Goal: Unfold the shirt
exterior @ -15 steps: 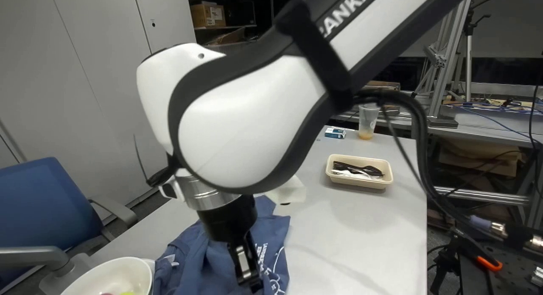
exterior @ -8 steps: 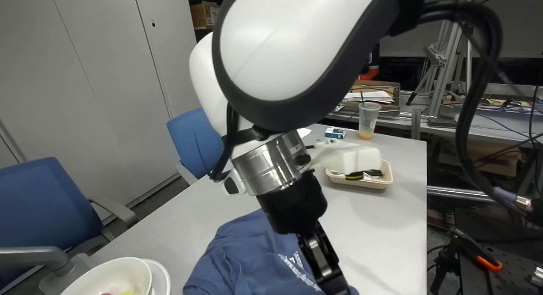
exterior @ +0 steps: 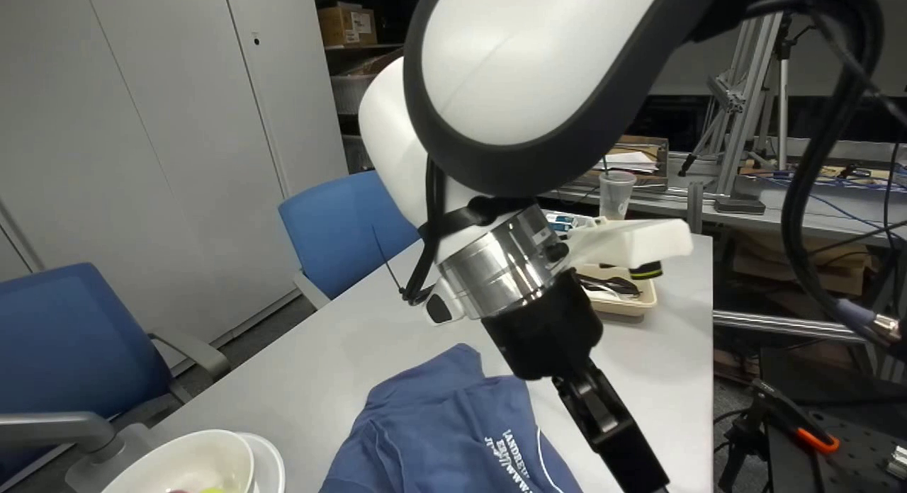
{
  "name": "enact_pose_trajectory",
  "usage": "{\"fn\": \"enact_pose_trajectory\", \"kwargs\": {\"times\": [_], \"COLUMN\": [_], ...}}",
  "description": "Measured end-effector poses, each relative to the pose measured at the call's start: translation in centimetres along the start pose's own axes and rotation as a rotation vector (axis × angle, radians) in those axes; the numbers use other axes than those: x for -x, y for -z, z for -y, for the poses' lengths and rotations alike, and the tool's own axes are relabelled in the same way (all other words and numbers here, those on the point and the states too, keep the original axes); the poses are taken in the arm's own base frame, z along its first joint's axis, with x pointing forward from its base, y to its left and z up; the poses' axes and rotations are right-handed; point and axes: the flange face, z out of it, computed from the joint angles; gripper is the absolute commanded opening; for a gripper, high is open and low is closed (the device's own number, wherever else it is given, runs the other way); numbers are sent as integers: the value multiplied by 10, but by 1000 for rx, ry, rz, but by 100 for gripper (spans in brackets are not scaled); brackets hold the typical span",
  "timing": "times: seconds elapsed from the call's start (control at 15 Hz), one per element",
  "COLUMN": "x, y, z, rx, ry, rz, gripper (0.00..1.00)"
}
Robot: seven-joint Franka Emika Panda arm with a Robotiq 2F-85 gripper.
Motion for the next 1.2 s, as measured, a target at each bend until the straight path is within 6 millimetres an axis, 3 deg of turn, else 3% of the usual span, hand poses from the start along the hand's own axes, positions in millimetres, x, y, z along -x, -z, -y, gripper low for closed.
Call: {"fn": "enact_pose_trajectory", "kwargs": {"times": [0.13, 0.53, 0.8, 1.2], "x": [2, -7, -49, -116], "y": [0, 5, 12, 8], "z": [-1, -15, -41, -70], "rx": [12, 175, 284, 305], "ry": [-1, 14, -37, -281], "rz": [-14, -199, -322, -393], "gripper": [99, 100, 100, 100]}}
